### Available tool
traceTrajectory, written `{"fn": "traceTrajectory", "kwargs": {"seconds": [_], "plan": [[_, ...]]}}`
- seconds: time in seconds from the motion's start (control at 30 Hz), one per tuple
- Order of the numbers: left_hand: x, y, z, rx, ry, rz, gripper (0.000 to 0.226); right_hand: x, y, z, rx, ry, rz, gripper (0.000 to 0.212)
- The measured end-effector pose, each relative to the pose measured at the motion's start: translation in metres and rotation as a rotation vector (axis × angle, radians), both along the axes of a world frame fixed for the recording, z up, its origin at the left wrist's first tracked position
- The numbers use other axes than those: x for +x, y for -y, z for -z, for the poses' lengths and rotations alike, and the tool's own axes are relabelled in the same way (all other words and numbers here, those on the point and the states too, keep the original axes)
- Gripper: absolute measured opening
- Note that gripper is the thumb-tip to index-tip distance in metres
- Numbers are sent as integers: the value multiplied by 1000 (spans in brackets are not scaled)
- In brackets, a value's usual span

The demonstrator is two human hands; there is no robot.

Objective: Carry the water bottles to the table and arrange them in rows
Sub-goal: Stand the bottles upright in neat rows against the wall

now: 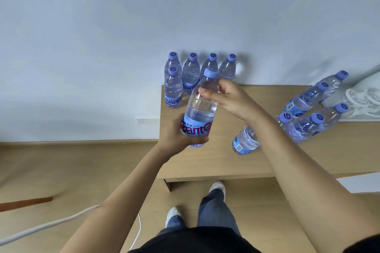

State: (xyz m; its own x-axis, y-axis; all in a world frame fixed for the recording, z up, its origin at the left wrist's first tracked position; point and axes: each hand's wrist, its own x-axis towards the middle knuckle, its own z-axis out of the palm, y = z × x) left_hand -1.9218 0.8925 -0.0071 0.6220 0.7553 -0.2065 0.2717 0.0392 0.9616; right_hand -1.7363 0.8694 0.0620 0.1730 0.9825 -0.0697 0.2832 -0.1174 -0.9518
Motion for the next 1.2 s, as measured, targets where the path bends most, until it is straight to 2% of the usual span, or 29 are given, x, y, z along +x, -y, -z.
{"fn": "traceTrajectory", "kwargs": {"seconds": [0.27,0.37,0.57,0.7,1.03,1.2], "plan": [[20,-1,58,14,-97,-56,49,9,8,49,-111,7,-3,22],[28,1,81,-30,-107,-93,55,8,6,65,-148,31,1,11],[37,-2,120,-71,-133,-185,62,2,0,92,-221,54,4,18],[45,-6,135,-63,-125,-244,69,0,0,106,-200,97,8,41],[69,-34,149,-7,-77,-295,74,9,-20,117,-95,164,34,53],[83,-48,150,14,-45,-304,72,19,-36,118,-80,181,31,50]]}}
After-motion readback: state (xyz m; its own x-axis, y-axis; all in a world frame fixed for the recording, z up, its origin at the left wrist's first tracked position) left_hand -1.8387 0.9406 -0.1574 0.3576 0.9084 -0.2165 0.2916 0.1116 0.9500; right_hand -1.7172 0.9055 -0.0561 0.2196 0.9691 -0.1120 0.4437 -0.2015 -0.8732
